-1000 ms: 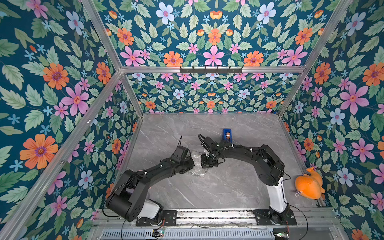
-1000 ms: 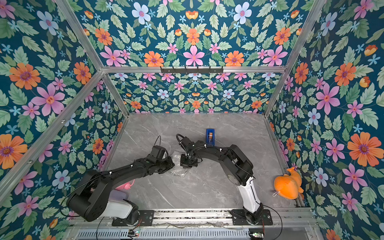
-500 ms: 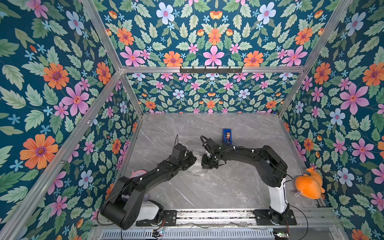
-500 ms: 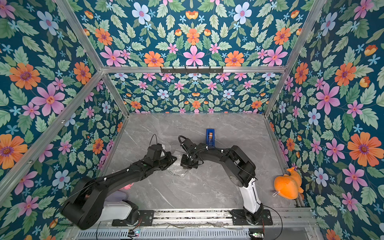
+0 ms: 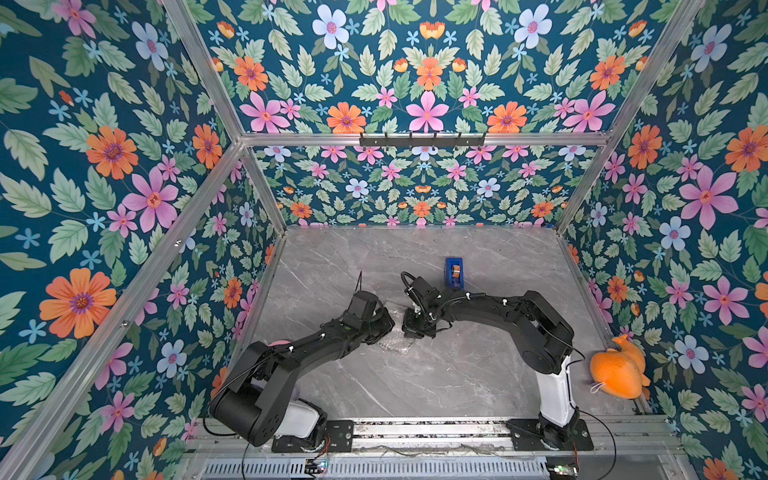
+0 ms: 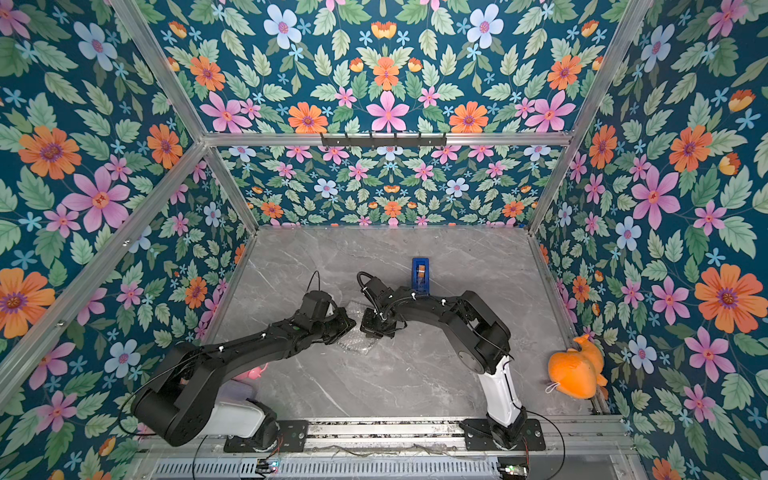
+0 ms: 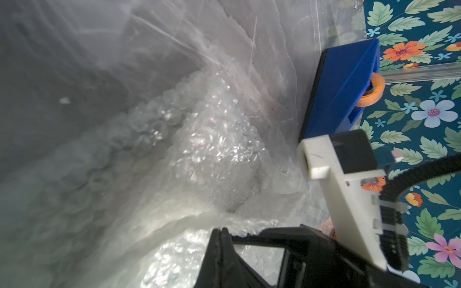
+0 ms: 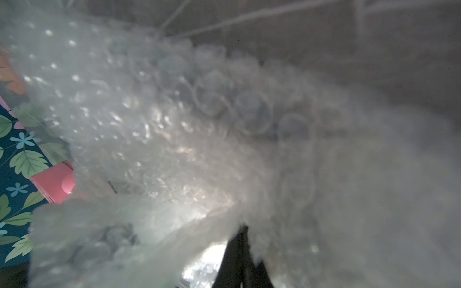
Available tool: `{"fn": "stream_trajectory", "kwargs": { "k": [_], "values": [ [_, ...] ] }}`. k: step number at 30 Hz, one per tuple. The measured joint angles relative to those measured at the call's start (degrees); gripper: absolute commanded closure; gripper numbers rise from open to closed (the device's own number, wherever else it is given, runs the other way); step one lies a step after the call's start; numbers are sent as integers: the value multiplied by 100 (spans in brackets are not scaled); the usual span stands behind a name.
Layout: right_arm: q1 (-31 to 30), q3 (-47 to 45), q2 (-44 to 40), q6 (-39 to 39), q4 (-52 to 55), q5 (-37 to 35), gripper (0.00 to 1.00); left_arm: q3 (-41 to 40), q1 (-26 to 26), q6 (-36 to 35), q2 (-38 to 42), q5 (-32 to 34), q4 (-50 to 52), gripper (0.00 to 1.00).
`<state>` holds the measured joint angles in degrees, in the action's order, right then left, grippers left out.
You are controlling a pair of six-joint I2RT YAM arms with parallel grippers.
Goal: Wrap dinner plates in bubble wrap
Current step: Wrap the plate in the bubble wrap.
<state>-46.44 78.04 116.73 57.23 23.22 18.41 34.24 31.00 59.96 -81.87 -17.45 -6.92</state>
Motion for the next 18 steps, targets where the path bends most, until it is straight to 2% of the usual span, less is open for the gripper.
{"fn": "stream_trajectory", "kwargs": {
  "k": [6, 11, 13, 16, 18],
  "values": [
    [2, -9, -2, 11, -24, 7, 95, 337, -7, -109, -726, -22, -55, 100],
    [4, -4, -33, 20, 0, -7, 93, 459, -7, -199, -918, 81, -72, 100],
    [15, -2, -90, 17, 39, -35, 87, 459, -4, -262, -951, 107, -72, 100],
    [37, 59, -376, -79, 291, -243, 69, 457, -4, -348, -1036, 105, -118, 100],
    [57, 149, -734, -323, 542, -540, 65, 457, -7, -396, -1091, 87, -168, 100]
  ]
}}
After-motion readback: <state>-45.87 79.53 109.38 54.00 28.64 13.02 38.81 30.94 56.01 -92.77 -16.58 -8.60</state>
